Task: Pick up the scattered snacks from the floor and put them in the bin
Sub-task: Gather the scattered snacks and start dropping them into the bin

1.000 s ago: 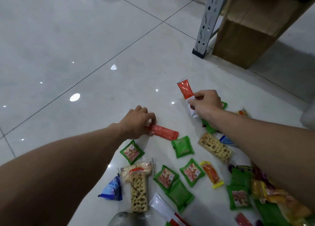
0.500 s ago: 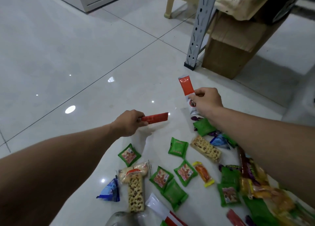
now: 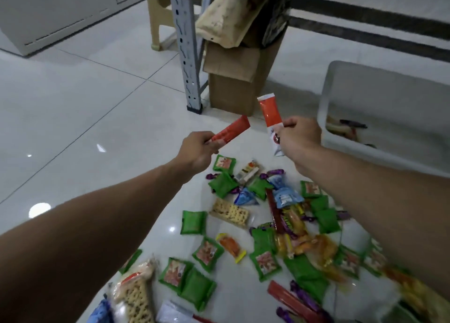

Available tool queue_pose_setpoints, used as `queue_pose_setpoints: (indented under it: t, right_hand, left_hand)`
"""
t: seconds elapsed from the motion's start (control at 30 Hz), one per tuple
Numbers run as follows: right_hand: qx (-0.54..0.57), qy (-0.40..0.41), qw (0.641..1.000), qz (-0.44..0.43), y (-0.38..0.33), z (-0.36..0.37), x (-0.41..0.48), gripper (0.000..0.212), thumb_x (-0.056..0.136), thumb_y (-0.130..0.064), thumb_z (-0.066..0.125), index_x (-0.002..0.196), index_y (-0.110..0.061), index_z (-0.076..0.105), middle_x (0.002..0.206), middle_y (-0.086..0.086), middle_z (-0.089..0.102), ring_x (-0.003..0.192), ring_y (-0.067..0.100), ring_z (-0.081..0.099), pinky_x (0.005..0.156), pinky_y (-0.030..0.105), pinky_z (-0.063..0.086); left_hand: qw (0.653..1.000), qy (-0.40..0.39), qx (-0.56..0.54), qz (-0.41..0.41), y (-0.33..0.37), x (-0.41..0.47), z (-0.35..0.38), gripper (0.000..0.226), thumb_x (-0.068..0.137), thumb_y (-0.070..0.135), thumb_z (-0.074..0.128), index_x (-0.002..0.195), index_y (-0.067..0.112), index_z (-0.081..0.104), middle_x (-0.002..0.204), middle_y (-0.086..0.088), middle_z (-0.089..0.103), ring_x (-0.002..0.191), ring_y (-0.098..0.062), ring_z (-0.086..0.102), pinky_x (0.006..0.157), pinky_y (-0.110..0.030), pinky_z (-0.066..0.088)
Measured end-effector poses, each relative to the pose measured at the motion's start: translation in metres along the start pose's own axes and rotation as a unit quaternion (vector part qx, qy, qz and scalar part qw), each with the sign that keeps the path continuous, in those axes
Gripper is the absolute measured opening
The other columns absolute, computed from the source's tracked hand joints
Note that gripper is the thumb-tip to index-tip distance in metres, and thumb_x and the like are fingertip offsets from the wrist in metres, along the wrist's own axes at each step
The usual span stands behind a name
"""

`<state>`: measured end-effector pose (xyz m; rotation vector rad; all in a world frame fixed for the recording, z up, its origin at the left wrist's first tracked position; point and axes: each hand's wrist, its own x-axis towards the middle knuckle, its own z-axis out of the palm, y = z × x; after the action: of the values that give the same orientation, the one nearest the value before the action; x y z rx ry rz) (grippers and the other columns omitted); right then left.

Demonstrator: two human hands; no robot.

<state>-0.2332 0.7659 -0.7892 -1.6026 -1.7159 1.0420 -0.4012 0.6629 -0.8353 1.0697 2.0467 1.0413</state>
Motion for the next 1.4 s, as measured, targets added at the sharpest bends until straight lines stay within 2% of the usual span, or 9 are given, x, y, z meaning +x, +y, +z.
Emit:
queue_pose_setpoints:
  t: [0.2, 0.43, 0.57, 0.67, 0.83, 0.97, 1.1, 1.3, 1.4]
  right_hand:
    - [0.040, 0.115, 0.991, 0.058, 0.031, -0.082, 0.019, 0.012, 0.085, -0.011, 0.066, 0.079, -0.019, 0.070, 0.081, 0.004, 0.067, 0.068, 0.020, 0.065, 0.060, 0.026, 0.051]
    - [0.091, 0.216, 0.967, 0.099, 0.052, -0.158, 0.040, 0.004, 0.081, -0.014, 0.072, 0.082, -0.018, 0.074, 0.089, 0.005, 0.073, 0.077, 0.018, 0.069, 0.071, 0.026, 0.054]
    - [0.115, 0.224, 0.963, 0.097, 0.062, -0.181, 0.050, 0.019, 0.081, -0.011, 0.071, 0.068, -0.023, 0.065, 0.076, -0.002, 0.069, 0.066, 0.011, 0.062, 0.062, 0.019, 0.047]
    - [0.128, 0.232, 0.957, 0.115, 0.075, -0.188, 0.062, 0.029, 0.082, -0.010, 0.070, 0.059, -0.025, 0.058, 0.067, -0.005, 0.062, 0.068, 0.014, 0.063, 0.064, 0.019, 0.044]
    - [0.119, 0.240, 0.956, 0.123, 0.090, -0.198, 0.091, 0.025, 0.082, -0.014, 0.072, 0.064, -0.026, 0.059, 0.083, 0.001, 0.069, 0.075, 0.018, 0.065, 0.070, 0.022, 0.048]
    - [0.120, 0.245, 0.953, 0.131, 0.105, -0.197, 0.115, 0.011, 0.082, -0.015, 0.072, 0.077, -0.024, 0.068, 0.091, 0.004, 0.073, 0.084, 0.022, 0.068, 0.082, 0.034, 0.056]
    - [0.120, 0.228, 0.955, 0.143, 0.117, -0.192, 0.134, 0.008, 0.083, -0.015, 0.072, 0.090, -0.020, 0.072, 0.092, 0.003, 0.073, 0.084, 0.020, 0.069, 0.083, 0.033, 0.056]
    - [0.114, 0.209, 0.961, 0.144, 0.126, -0.184, 0.154, 0.007, 0.084, -0.015, 0.072, 0.090, -0.018, 0.070, 0.093, 0.004, 0.072, 0.084, 0.020, 0.069, 0.081, 0.030, 0.055]
    - [0.109, 0.199, 0.964, 0.142, 0.128, -0.178, 0.158, 0.006, 0.085, -0.015, 0.071, 0.089, -0.019, 0.069, 0.094, 0.004, 0.072, 0.084, 0.020, 0.068, 0.081, 0.031, 0.055]
  left_hand:
    - [0.997, -0.034, -0.048, 0.051, 0.061, 0.021, 0.086, 0.016, 0.090, 0.027, 0.061, 0.086, 0.013, 0.068, 0.068, 0.000, 0.062, 0.069, -0.019, 0.055, 0.069, -0.033, 0.046]
    - [0.992, -0.042, -0.049, 0.105, 0.121, 0.024, 0.159, 0.019, 0.093, 0.026, 0.059, 0.097, 0.010, 0.069, 0.075, -0.006, 0.064, 0.067, -0.019, 0.054, 0.068, -0.035, 0.047]
    - [0.986, -0.054, -0.050, 0.147, 0.154, 0.029, 0.184, 0.009, 0.094, 0.021, 0.057, 0.093, 0.017, 0.066, 0.072, -0.002, 0.061, 0.065, -0.016, 0.051, 0.065, -0.031, 0.042]
    - [0.983, -0.076, -0.058, 0.156, 0.175, 0.035, 0.199, 0.011, 0.095, 0.018, 0.056, 0.103, 0.019, 0.064, 0.070, 0.008, 0.055, 0.059, -0.005, 0.048, 0.056, -0.018, 0.040]
    - [0.988, -0.064, -0.070, 0.121, 0.189, 0.058, 0.225, 0.018, 0.095, 0.016, 0.057, 0.111, 0.013, 0.063, 0.073, 0.008, 0.052, 0.061, -0.007, 0.048, 0.058, -0.024, 0.041]
    - [0.993, -0.042, -0.056, 0.092, 0.197, 0.077, 0.247, 0.019, 0.098, 0.016, 0.052, 0.115, 0.015, 0.061, 0.077, 0.007, 0.057, 0.062, -0.001, 0.049, 0.050, -0.014, 0.036]
    - [0.996, -0.018, -0.048, 0.067, 0.199, 0.095, 0.265, 0.022, 0.101, 0.015, 0.042, 0.118, 0.015, 0.056, 0.090, 0.005, 0.059, 0.059, 0.003, 0.052, 0.045, -0.004, 0.039]
    - [0.999, -0.009, -0.032, 0.016, 0.197, 0.105, 0.279, 0.032, 0.102, 0.029, 0.042, 0.132, 0.023, 0.048, 0.107, 0.007, 0.054, 0.069, 0.004, 0.053, 0.060, -0.014, 0.047]
    - [0.999, -0.009, -0.012, 0.032, 0.192, 0.106, 0.276, 0.036, 0.099, 0.034, 0.047, 0.134, 0.026, 0.049, 0.129, -0.001, 0.056, 0.109, -0.018, 0.058, 0.091, -0.034, 0.053]
